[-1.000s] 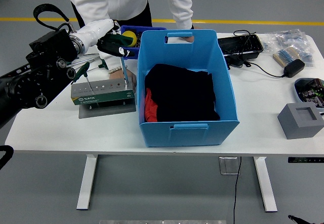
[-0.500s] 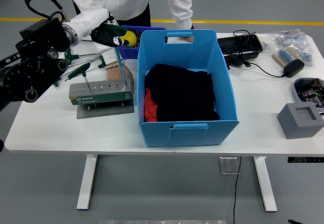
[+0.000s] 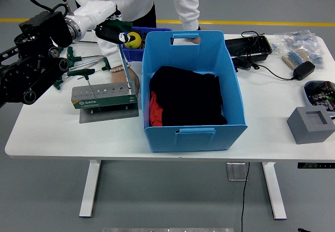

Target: Lift tool from toolbox,place it in box,lift tool from toolbox,place it in box

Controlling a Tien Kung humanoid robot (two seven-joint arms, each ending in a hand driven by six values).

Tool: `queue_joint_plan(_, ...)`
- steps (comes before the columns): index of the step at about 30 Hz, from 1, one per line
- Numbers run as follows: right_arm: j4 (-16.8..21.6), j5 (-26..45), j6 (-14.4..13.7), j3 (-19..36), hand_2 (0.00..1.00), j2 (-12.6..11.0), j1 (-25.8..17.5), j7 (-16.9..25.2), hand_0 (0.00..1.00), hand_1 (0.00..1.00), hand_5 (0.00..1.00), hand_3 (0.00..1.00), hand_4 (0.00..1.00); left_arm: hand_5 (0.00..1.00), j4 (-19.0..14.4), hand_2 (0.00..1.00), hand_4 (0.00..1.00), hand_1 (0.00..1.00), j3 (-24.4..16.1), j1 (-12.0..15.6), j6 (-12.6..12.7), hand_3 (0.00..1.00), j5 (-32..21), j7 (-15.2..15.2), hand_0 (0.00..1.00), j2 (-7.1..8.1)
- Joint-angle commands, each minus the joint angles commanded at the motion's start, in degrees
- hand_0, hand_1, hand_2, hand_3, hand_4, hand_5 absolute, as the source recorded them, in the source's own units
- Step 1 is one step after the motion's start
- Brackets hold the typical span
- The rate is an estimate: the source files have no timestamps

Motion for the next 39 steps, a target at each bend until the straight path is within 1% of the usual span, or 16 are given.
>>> queue_joint_plan(2,0.0,0.2,0.0,-0.1,0.718,0.0,0.1,0.0,0.682,0.667,0.676,0.566,0.798,0.567,0.0,0.002,0.813,0.002,0.1,-0.1,-0.1,0.067,0.1,0.0,0.041,0.11)
queue_joint_plan(3,0.0,0.3,0.0,-0.2,0.718,0.0,0.1,0.1,0.681,0.667,0.675,0.567,0.798,0.561,0.0,0.002,0.805,0.002,0.1,-0.2,-0.2,0.067,0.1,0.0,0.018,0.15)
queue_joint_plan(10,0.0,0.6,0.0,-0.4,0.718,-0.1,0.1,0.1,0.683,0.666,0.676,0.566,0.798,0.555,-0.9,0.002,0.795,0.002,0.3,-1.2,-0.8,0.063,0.3,-0.4,0.017,0.74)
queue_joint_plan(21,-0.2,0.6,0.1,-0.4,0.718,-0.2,0.0,0.1,0.682,0.667,0.677,0.566,0.798,0.558,-2.6,0.002,0.769,0.002,0.3,-2.9,-2.0,0.065,1.1,-0.4,0.018,2.19)
queue_joint_plan(29,-0.2,0.3,0.1,-0.2,0.718,-0.2,0.1,0.1,0.683,0.667,0.676,0.566,0.798,0.556,-4.9,0.002,0.767,0.002,-0.1,-4.3,-2.7,0.064,2.0,-0.1,0.018,2.85)
queue_joint_plan(33,-0.2,0.0,0.1,0.0,0.719,-0.2,0.1,0.0,0.683,0.668,0.676,0.566,0.798,0.555,-5.8,0.002,0.765,0.002,-0.6,-5.3,-2.9,0.064,2.1,0.2,0.018,2.71)
queue_joint_plan(36,-0.2,-0.4,0.2,0.2,0.719,-0.3,0.2,0.0,0.683,0.668,0.676,0.566,0.798,0.555,-5.8,0.002,0.765,0.002,-0.8,-5.9,-3.0,0.064,2.1,0.3,0.018,2.21)
queue_joint_plan(39,-0.2,-0.6,0.3,0.2,0.718,-0.4,0.4,0.0,0.682,0.668,0.676,0.566,0.798,0.556,-5.6,0.002,0.764,0.002,-0.9,-6.5,-3.1,0.063,2.2,0.4,0.019,1.33)
